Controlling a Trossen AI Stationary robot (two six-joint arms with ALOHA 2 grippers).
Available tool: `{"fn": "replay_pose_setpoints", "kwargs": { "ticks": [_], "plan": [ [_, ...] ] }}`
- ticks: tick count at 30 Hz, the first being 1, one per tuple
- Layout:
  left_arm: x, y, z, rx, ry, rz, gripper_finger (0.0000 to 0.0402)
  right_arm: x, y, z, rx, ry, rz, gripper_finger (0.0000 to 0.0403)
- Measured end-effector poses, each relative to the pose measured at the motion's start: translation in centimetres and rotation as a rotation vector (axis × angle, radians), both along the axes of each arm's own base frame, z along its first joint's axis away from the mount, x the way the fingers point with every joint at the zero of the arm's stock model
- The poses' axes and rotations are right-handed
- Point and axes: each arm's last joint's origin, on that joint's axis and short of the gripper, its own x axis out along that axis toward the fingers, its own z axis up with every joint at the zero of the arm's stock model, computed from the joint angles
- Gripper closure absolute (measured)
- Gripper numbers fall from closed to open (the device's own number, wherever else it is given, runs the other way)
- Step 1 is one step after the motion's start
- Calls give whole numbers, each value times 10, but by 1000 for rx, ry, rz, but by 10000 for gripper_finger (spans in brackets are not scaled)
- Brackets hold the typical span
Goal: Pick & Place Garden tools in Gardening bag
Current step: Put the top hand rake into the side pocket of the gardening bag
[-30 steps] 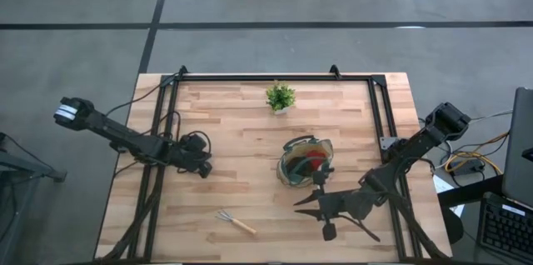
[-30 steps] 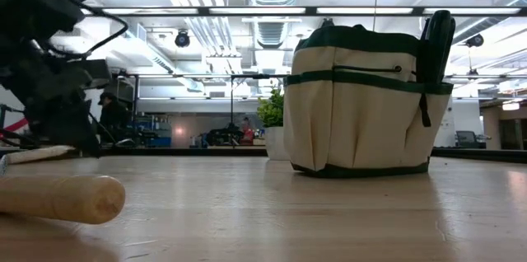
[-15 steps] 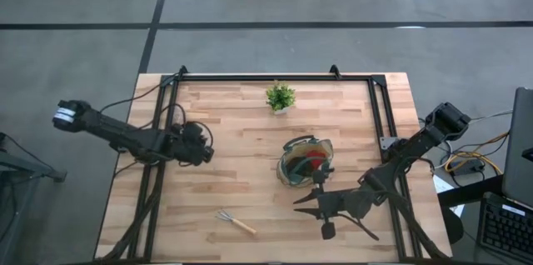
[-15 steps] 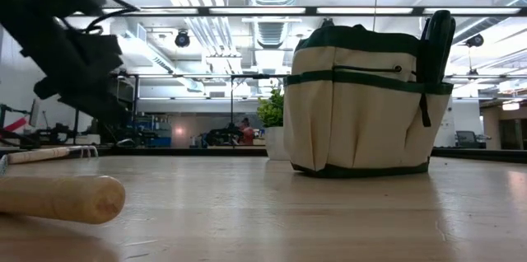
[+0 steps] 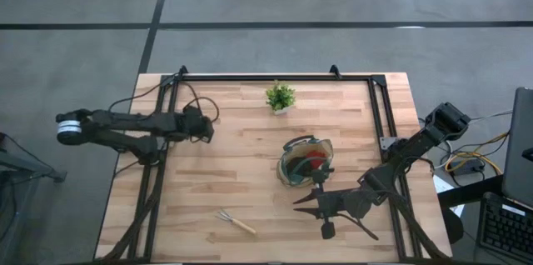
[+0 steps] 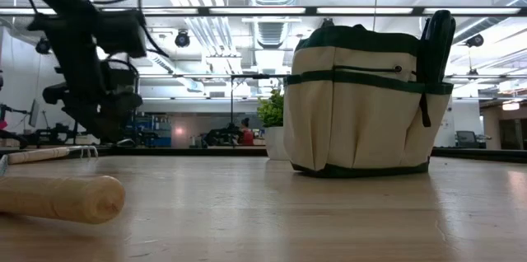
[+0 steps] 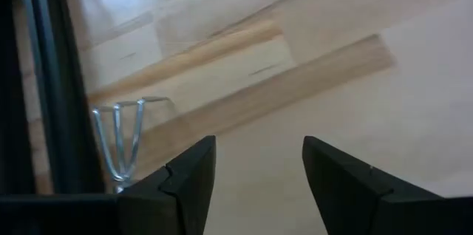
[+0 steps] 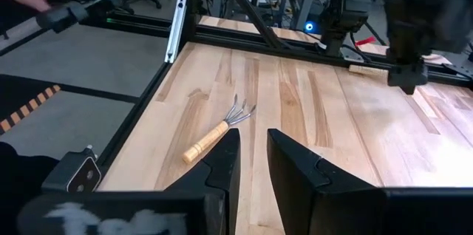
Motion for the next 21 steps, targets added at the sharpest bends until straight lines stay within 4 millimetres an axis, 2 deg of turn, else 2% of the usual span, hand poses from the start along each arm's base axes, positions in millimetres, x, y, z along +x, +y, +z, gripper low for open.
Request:
{"fn": "replay_pose_setpoints", "kwargs": {
  "ticks": [7,13,17,21],
  "plan": [
    [11,20,-1,-59,227,-4,199,0,0,-2,-3,5,-1,334],
    [19,25,-4,-107,410,14,204,-1,-1,-4,2,11,-4,328],
    [15,24,-1,-135,525,74,204,-1,-1,-5,11,15,-7,330],
    [12,26,-3,-143,533,106,204,-1,-1,-6,10,16,-7,337]
  ]
}}
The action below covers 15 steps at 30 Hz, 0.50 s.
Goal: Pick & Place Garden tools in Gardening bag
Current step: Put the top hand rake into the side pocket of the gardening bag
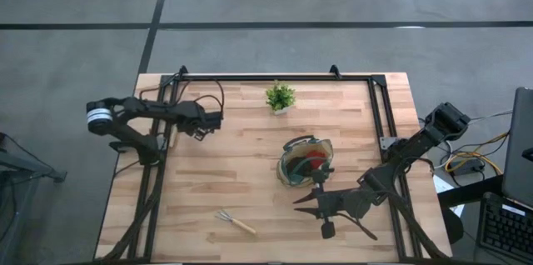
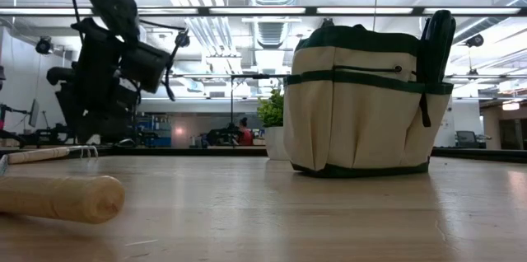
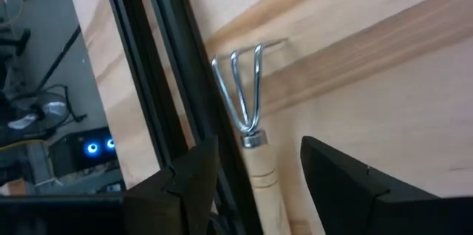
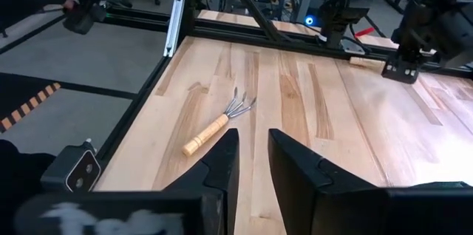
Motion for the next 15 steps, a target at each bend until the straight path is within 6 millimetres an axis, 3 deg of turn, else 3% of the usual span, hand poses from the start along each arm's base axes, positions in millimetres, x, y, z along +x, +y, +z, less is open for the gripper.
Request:
{"fn": "replay_pose_setpoints", "kwargs": {
  "ticks": [15],
  "plan": [
    [-15,14,-13,-60,-32,57,204,0,0,0,6,0,-1,339]
  ]
}}
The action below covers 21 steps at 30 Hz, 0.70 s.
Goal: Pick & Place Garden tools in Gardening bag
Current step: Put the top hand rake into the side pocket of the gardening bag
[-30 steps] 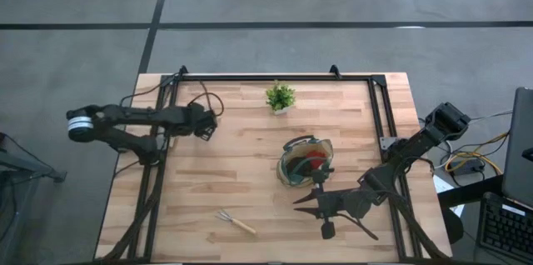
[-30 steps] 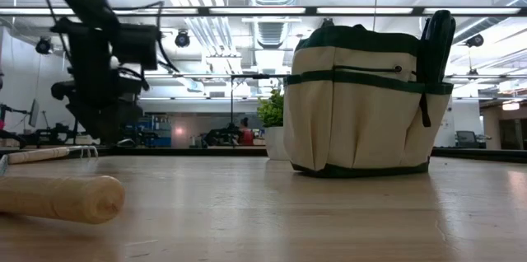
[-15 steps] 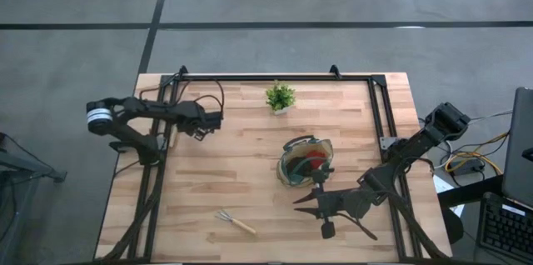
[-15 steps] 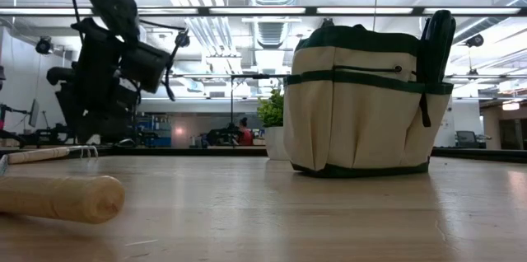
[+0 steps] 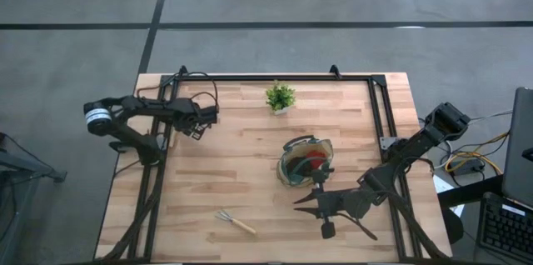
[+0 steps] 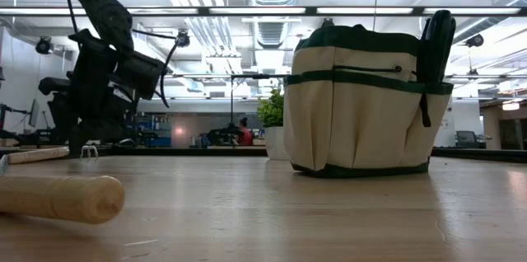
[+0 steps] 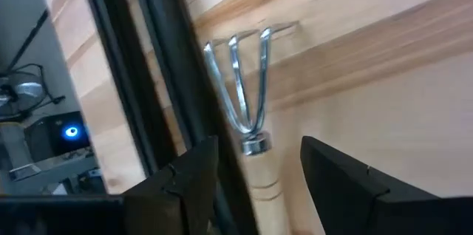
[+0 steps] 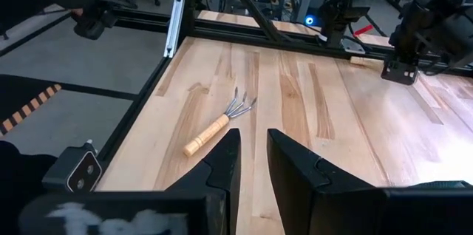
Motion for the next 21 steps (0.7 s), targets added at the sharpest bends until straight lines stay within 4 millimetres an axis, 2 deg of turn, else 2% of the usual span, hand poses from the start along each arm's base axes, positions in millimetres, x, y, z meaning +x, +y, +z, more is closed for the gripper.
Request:
{"fn": "replay_pose_setpoints", "kwargs": {
  "ticks": [5,21],
  "plan": [
    [4,3,-3,-31,-78,-9,204,0,0,0,-1,0,0,345],
    [2,1,-1,-106,-103,-64,204,0,0,0,-7,0,1,339]
  ]
}}
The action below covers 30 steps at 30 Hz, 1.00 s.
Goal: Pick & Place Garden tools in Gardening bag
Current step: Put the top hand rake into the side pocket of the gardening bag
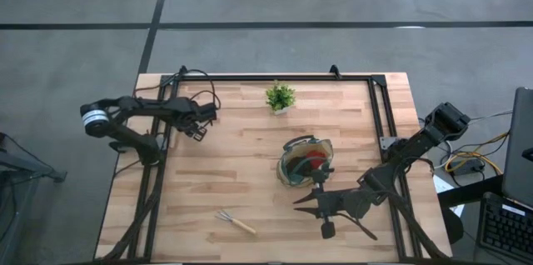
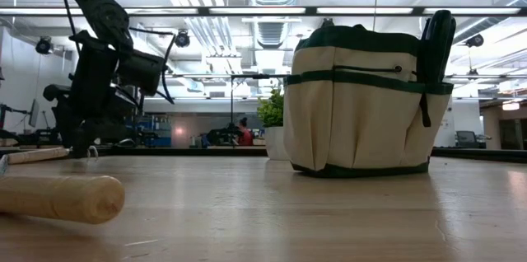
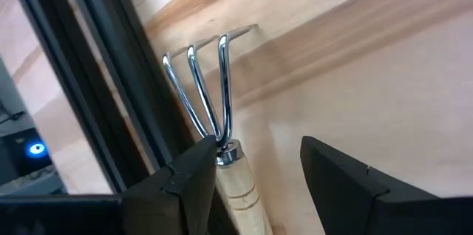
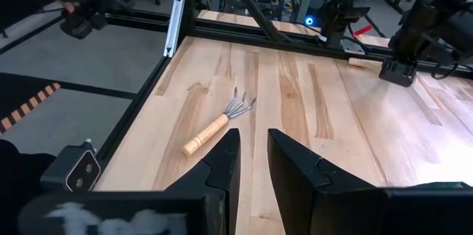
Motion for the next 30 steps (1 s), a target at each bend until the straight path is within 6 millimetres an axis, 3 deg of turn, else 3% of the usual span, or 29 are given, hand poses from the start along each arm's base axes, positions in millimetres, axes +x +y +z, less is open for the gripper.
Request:
{"fn": "replay_pose_setpoints", "kwargs": {
  "ticks": [13,21,24,30],
  "plan": [
    [3,-12,20,-16,-214,-54,204,1,-1,0,0,0,-4,351],
    [-7,-16,29,87,-134,-57,204,1,-1,0,0,0,-5,351],
    [-11,-16,27,113,-100,7,204,1,-2,0,0,0,-6,351],
    [-6,-18,7,16,-200,4,204,1,-2,0,1,0,-8,351]
  ]
}}
